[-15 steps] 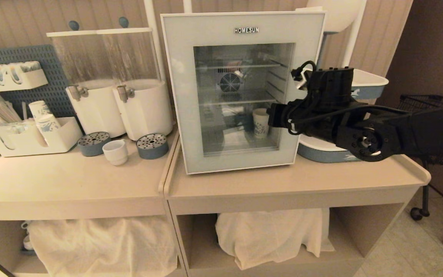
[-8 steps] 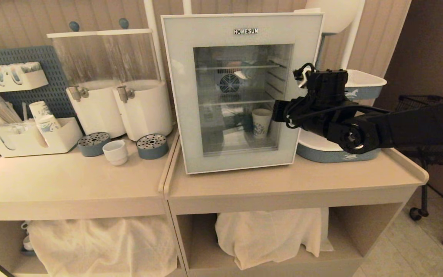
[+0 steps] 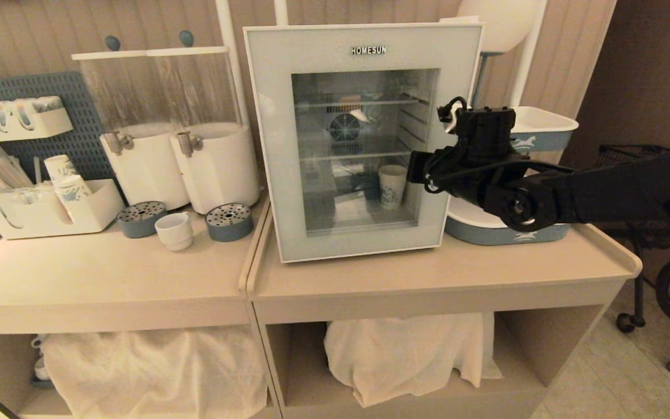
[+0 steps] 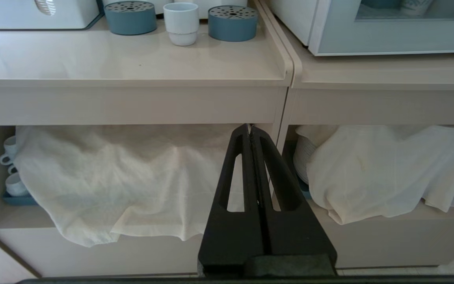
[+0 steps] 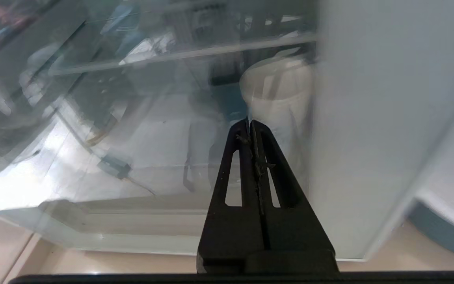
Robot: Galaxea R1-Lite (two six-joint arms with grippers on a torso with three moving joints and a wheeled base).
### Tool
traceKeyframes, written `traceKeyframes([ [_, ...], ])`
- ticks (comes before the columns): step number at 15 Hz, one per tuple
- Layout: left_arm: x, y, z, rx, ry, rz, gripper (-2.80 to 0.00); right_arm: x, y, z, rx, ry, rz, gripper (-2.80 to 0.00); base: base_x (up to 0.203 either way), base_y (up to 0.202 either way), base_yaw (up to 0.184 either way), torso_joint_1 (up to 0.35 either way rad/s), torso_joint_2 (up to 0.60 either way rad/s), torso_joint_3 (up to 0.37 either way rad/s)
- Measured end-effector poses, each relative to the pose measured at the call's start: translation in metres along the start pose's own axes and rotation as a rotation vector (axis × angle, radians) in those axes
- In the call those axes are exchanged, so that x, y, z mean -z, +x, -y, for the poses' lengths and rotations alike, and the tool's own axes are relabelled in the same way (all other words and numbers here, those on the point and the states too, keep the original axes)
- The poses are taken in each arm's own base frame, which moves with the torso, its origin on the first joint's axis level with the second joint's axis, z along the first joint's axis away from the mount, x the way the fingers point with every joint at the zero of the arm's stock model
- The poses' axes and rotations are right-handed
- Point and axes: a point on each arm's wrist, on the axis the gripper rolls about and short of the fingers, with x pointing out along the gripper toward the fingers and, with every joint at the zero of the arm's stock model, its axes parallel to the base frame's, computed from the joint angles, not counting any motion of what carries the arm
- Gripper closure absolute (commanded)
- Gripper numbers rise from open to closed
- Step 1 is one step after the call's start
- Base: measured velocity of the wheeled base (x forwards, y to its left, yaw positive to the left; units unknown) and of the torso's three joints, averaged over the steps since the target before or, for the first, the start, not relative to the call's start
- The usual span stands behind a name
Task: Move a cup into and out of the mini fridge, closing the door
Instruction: Close the freezer door
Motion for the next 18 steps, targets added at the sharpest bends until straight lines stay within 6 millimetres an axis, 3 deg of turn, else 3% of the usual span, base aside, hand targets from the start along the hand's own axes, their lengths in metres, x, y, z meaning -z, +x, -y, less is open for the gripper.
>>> traceKeyframes([
  [8, 0.0, 0.0, 0.0, 0.0, 0.0, 0.0, 0.0, 0.037, 0.007, -0.061, -0.061, -0.113, -0.066, 0.0, 0.0, 0.0, 0.0, 0.0, 0.0, 0.0],
  [14, 0.0, 0.0, 0.0, 0.0, 0.0, 0.001, 0.0, 0.034, 0.01, -0.062, -0.045, -0.12, -0.053, 0.0, 0.0, 0.0, 0.0, 0.0, 0.0, 0.0],
  [18, 0.0, 0.0, 0.0, 0.0, 0.0, 0.001, 0.0, 0.051, -0.015, -0.051, -0.031, -0.155, -0.134, 0.0, 0.0, 0.0, 0.0, 0.0, 0.0, 0.0],
])
